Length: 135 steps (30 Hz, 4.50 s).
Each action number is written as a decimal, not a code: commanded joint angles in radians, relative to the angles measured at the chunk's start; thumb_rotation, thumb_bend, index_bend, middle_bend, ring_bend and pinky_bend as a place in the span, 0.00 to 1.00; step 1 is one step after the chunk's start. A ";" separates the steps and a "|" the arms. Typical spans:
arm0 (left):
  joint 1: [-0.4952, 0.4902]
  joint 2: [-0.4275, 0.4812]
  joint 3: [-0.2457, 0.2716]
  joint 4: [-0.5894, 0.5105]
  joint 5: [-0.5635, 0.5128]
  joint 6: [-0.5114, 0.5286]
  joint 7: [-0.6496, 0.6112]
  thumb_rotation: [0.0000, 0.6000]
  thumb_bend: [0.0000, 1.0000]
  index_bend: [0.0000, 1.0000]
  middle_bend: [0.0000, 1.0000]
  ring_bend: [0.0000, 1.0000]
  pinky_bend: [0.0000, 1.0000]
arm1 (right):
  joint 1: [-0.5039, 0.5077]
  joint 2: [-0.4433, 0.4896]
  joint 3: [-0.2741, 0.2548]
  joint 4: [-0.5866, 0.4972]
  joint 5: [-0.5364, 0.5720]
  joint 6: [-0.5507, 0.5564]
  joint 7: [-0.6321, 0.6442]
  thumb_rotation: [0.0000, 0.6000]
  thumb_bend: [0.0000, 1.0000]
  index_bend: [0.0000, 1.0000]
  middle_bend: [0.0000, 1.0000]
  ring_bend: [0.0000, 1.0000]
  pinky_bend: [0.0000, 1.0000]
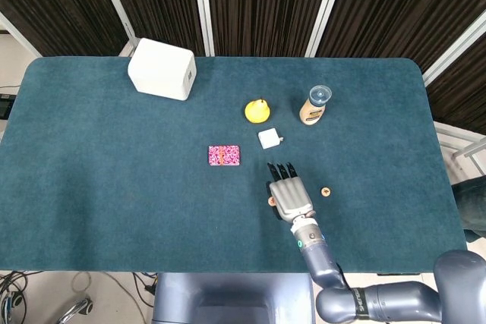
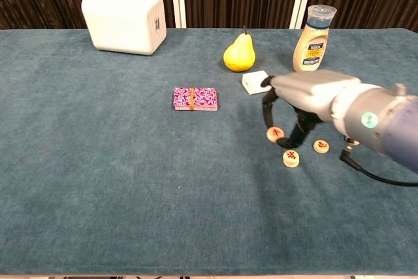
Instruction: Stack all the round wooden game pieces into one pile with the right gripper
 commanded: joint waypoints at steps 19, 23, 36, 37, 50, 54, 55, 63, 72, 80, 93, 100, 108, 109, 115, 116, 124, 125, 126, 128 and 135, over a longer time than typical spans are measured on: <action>-0.001 -0.004 0.000 -0.001 -0.002 0.002 0.012 1.00 0.09 0.00 0.00 0.00 0.05 | -0.039 0.020 -0.043 0.035 -0.022 -0.021 0.056 1.00 0.40 0.52 0.00 0.00 0.00; -0.001 -0.004 0.000 -0.002 -0.001 0.003 0.012 1.00 0.09 0.00 0.00 0.00 0.05 | -0.044 0.018 -0.050 0.039 -0.024 -0.026 0.062 1.00 0.40 0.52 0.00 0.00 0.00; -0.002 -0.003 -0.002 0.000 -0.005 0.001 0.011 1.00 0.09 0.00 0.00 0.00 0.05 | -0.046 -0.008 -0.051 0.061 -0.028 -0.027 0.059 1.00 0.40 0.52 0.00 0.00 0.00; -0.002 -0.003 -0.001 0.000 -0.005 0.001 0.011 1.00 0.09 0.00 0.00 0.00 0.05 | -0.047 -0.008 -0.050 0.062 -0.028 -0.027 0.059 1.00 0.40 0.52 0.00 0.00 0.00; -0.002 -0.004 -0.001 -0.001 -0.007 0.002 0.016 1.00 0.09 0.00 0.00 0.00 0.05 | -0.051 -0.007 -0.050 0.060 -0.025 -0.028 0.053 1.00 0.40 0.52 0.00 0.00 0.00; -0.002 -0.004 -0.001 -0.001 -0.008 0.001 0.019 1.00 0.09 0.00 0.00 0.00 0.05 | -0.050 -0.010 -0.047 0.061 -0.026 -0.028 0.052 1.00 0.40 0.52 0.00 0.00 0.00; -0.002 -0.004 -0.002 -0.001 -0.009 0.001 0.018 1.00 0.09 0.00 0.00 0.00 0.05 | -0.050 -0.010 -0.047 0.061 -0.026 -0.028 0.051 1.00 0.40 0.52 0.00 0.00 0.00; -0.002 -0.004 -0.001 -0.002 -0.008 0.002 0.018 1.00 0.09 0.00 0.00 0.00 0.05 | -0.050 -0.007 -0.047 0.055 -0.022 -0.028 0.043 1.00 0.40 0.49 0.00 0.00 0.00; -0.002 -0.004 -0.002 -0.003 -0.011 0.001 0.021 1.00 0.09 0.00 0.00 0.00 0.05 | -0.052 -0.004 -0.047 0.053 -0.020 -0.026 0.040 1.00 0.40 0.47 0.00 0.00 0.00; -0.001 -0.003 -0.002 -0.004 -0.012 0.001 0.020 1.00 0.09 0.00 0.00 0.00 0.05 | -0.051 -0.007 -0.046 0.060 -0.014 -0.028 0.036 1.00 0.40 0.45 0.00 0.00 0.00; 0.000 -0.002 -0.004 -0.003 -0.013 0.003 0.015 1.00 0.09 0.00 0.00 0.00 0.05 | -0.047 0.006 -0.043 0.032 -0.016 -0.023 0.024 1.00 0.40 0.43 0.00 0.00 0.00; 0.000 -0.001 -0.003 -0.003 -0.011 0.002 0.014 1.00 0.09 0.00 0.00 0.00 0.05 | -0.054 0.053 -0.010 0.018 -0.012 -0.004 0.046 1.00 0.40 0.37 0.00 0.00 0.00; 0.002 0.000 -0.001 -0.008 -0.007 0.006 0.014 1.00 0.09 0.00 0.00 0.00 0.05 | -0.087 0.137 -0.011 0.042 -0.035 -0.024 0.117 1.00 0.40 0.36 0.00 0.00 0.00; 0.002 0.000 -0.001 -0.008 -0.006 0.007 0.015 1.00 0.09 0.00 0.00 0.00 0.05 | -0.090 0.145 -0.012 0.043 -0.035 -0.029 0.122 1.00 0.40 0.36 0.00 0.00 0.00; 0.002 0.000 -0.001 -0.010 -0.007 0.007 0.018 1.00 0.09 0.00 0.00 0.00 0.05 | -0.101 0.159 -0.036 0.074 -0.025 -0.058 0.133 1.00 0.40 0.36 0.00 0.00 0.00; 0.002 -0.001 -0.001 -0.010 -0.007 0.007 0.019 1.00 0.09 0.00 0.00 0.00 0.05 | -0.104 0.155 -0.039 0.082 -0.025 -0.062 0.140 1.00 0.40 0.36 0.00 0.00 0.00; 0.001 0.002 0.000 -0.011 -0.009 0.003 0.019 1.00 0.09 0.00 0.00 0.00 0.05 | -0.113 0.107 -0.049 0.156 -0.045 -0.080 0.172 1.00 0.40 0.36 0.00 0.00 0.00; 0.001 0.002 0.000 -0.011 -0.008 0.003 0.018 1.00 0.09 0.00 0.00 0.00 0.05 | -0.113 0.102 -0.050 0.163 -0.046 -0.081 0.172 1.00 0.40 0.36 0.00 0.00 0.00; 0.001 0.002 0.000 -0.010 -0.009 0.004 0.017 1.00 0.09 0.00 0.00 0.00 0.05 | -0.113 0.095 -0.051 0.171 -0.047 -0.082 0.172 1.00 0.40 0.36 0.00 0.00 0.00; 0.001 0.003 -0.001 -0.009 -0.010 0.003 0.015 1.00 0.09 0.00 0.00 0.00 0.05 | -0.114 0.084 -0.051 0.182 -0.048 -0.083 0.173 1.00 0.40 0.36 0.00 0.00 0.00; 0.001 0.004 -0.002 -0.008 -0.012 0.001 0.012 1.00 0.09 0.00 0.00 0.00 0.05 | -0.119 0.048 -0.052 0.216 -0.054 -0.086 0.178 1.00 0.40 0.42 0.00 0.00 0.00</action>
